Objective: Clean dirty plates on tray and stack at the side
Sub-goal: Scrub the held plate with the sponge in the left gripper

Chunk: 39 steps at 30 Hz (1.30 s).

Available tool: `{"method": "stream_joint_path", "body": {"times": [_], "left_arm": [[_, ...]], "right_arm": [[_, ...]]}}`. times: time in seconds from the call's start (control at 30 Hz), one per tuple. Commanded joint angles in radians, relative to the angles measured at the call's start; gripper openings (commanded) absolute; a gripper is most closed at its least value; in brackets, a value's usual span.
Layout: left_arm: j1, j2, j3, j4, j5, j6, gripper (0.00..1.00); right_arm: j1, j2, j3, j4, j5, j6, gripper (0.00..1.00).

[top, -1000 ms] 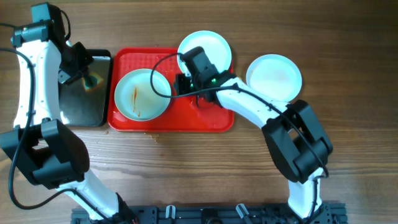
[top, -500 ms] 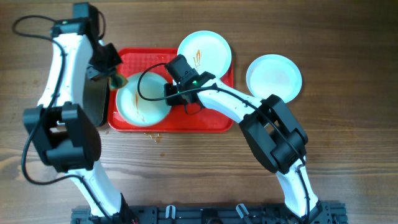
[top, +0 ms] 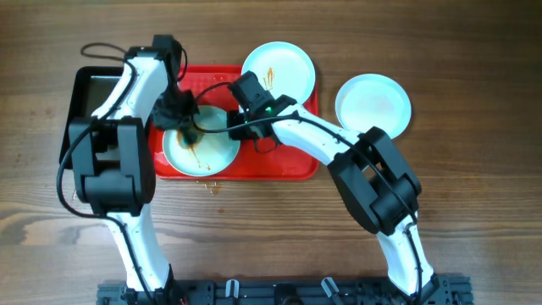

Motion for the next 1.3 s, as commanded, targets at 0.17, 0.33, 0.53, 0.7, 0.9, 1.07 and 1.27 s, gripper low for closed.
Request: {"method": "stream_joint_path", "body": {"times": [0.17, 0.33, 0.53, 0.7, 0.9, 1.07, 1.27], "left_arm": [[-0.019, 0.08, -0.253, -0.008, 0.359, 0.173, 0.04], [-0.019, 0.08, -0.253, 0.157, 0.377, 0.188, 0.04], [-0.019, 0.071, -0.245, 0.431, 0.196, 0.018, 0.04], [-0.019, -0.026, -0.196, 0.441, -0.035, -0.061, 0.04], [-0.019, -0.259, -0.195, 0.379, 0.031, -0.048, 0.04], [-0.019, -0.324, -0.196, 0.353, 0.062, 0.028, 0.04], [-0.019, -0.308, -0.301, 0.303, 0.014, 0.034, 0.04]], "right_arm": [[0.0, 0.011, 0.004, 0.018, 0.017, 0.003, 0.04], [0.0, 0.011, 0.004, 0.021, 0.014, 0.002, 0.04], [0.0, 0.011, 0.004, 0.02, 0.014, 0.0, 0.04], [0.0, 0.011, 0.004, 0.016, 0.014, -0.001, 0.04], [0.0, 0.011, 0.004, 0.017, 0.007, -0.017, 0.04], [0.0, 0.011, 0.004, 0.024, -0.021, -0.027, 0.05], [0.0, 0.011, 0.004, 0.033, -0.021, -0.031, 0.06]]}}
